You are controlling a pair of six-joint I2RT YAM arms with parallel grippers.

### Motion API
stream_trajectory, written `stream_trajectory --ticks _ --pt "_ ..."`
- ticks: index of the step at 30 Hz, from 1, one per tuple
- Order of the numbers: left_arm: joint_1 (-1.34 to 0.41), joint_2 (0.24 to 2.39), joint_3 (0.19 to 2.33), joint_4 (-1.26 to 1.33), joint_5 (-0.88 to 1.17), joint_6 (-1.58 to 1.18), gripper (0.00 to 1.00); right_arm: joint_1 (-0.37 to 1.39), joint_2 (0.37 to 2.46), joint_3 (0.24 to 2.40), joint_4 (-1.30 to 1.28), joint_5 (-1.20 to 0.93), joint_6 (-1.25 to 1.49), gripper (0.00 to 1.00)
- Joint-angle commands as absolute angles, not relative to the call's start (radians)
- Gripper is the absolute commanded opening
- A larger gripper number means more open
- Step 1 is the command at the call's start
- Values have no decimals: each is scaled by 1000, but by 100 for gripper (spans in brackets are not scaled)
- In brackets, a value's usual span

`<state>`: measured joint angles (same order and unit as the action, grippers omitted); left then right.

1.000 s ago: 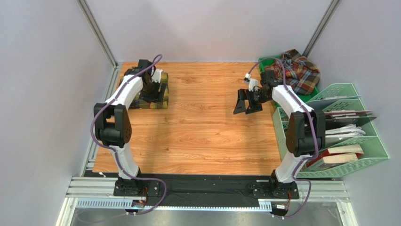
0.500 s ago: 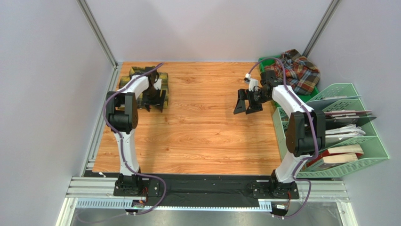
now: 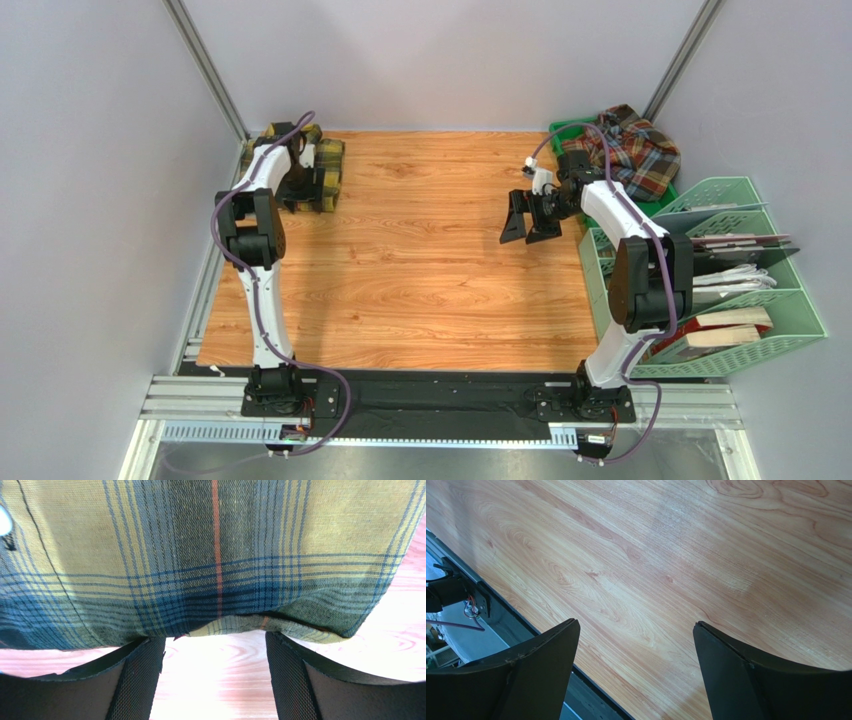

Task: Fold and stack the long sleeve shirts
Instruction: Neatly place the folded shirt to the corner

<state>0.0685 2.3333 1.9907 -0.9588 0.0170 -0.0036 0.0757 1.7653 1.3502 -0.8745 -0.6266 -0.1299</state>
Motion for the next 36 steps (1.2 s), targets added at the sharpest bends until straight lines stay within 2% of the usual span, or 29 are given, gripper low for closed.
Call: stream_trajectory --ticks 1,6,10,14,15,20,26,28,31,32,36 --pt "80 2365 2089 -963 12 61 79 67 1746 1371 -871 -638 -149 91" --pt "94 2398 2175 -954 9 84 79 66 1763 1391 -874 -652 -146 91" --pt "106 2355 2191 -953 89 103 82 66 1770 1405 -874 -652 -150 91" --pt "107 2155 2155 -946 147 158 89 58 1756 1430 -873 -647 -156 92" --pt "107 2111 2152 -948 155 190 99 57 1755 1436 -874 -644 -158 92" --pt "106 1854 2206 -995 267 279 99 48 1749 1512 -870 -635 -158 93" --pt "81 1778 2281 -1209 423 245 99 40 1698 1562 -859 -604 -143 95" --pt "39 1723 2217 -1244 422 261 99 40 1661 1539 -861 -606 -143 96" --pt "-42 1581 1934 -1160 376 267 99 40 1608 1458 -864 -609 -143 97" --pt "-67 1541 1767 -1088 358 265 99 38 1594 1431 -859 -609 -141 97" --pt "-184 1408 1465 -988 302 221 99 41 1484 1266 -827 -601 -144 97"
